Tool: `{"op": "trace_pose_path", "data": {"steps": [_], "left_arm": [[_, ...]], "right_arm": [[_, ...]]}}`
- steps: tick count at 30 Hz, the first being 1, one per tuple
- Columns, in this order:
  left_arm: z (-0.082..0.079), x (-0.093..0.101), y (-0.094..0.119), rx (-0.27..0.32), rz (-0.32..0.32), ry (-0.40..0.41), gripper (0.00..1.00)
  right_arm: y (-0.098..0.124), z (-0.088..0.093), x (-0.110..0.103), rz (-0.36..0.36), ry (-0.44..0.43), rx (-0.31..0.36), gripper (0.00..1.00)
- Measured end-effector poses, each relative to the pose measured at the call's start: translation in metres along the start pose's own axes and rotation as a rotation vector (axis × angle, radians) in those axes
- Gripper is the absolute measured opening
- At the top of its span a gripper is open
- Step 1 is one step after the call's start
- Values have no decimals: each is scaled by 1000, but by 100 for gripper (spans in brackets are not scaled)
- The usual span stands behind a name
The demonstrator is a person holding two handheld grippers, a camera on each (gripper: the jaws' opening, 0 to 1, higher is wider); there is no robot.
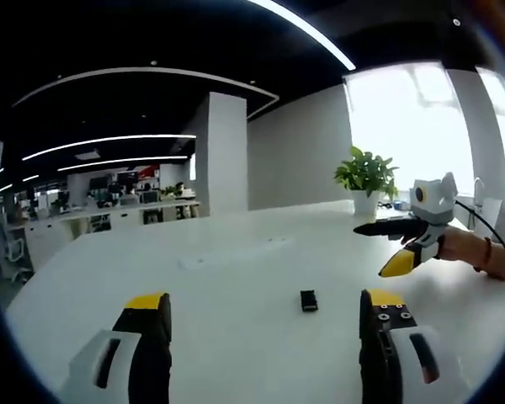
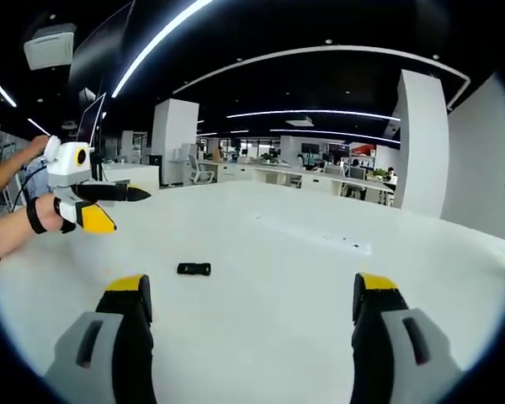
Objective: Snap the two parts of the plastic buckle together until the buckle closes and remains connected.
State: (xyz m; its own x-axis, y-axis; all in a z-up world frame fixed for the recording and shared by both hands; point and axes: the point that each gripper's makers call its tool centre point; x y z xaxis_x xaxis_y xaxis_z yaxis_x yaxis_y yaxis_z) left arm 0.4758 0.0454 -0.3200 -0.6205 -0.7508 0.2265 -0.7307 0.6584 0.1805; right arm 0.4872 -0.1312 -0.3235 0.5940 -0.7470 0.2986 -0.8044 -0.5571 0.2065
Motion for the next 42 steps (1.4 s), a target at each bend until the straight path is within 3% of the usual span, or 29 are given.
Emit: {"op": "trace_pose_path", "data": {"steps": [17, 27, 31, 42], "left_arm": [[-1, 6, 1, 6, 15, -16, 94], [-2, 4, 14, 1, 13, -24, 96], [-1, 5, 18, -15, -4, -50, 94], [3, 20, 33, -37, 22, -95, 94]], "right_arm": [[0, -3, -12, -14, -6, 5, 100], [6, -8, -9, 4, 1, -1, 100], [5, -8, -15, -23, 0, -14, 100], [19, -8, -20, -24, -1, -19, 100]]}}
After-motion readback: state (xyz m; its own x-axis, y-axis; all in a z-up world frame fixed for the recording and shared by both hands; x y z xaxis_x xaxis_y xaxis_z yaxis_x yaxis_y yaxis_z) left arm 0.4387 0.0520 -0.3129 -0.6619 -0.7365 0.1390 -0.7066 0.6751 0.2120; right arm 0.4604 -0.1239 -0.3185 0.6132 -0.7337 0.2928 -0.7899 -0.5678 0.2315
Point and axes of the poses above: the point that each gripper's makers call its tool centre point, and the gripper's own axes: y roughly backward along the fingers, x roughly to its right, z roughly out of its underside, and after that the axes turned 11 degrees about y, right-handed
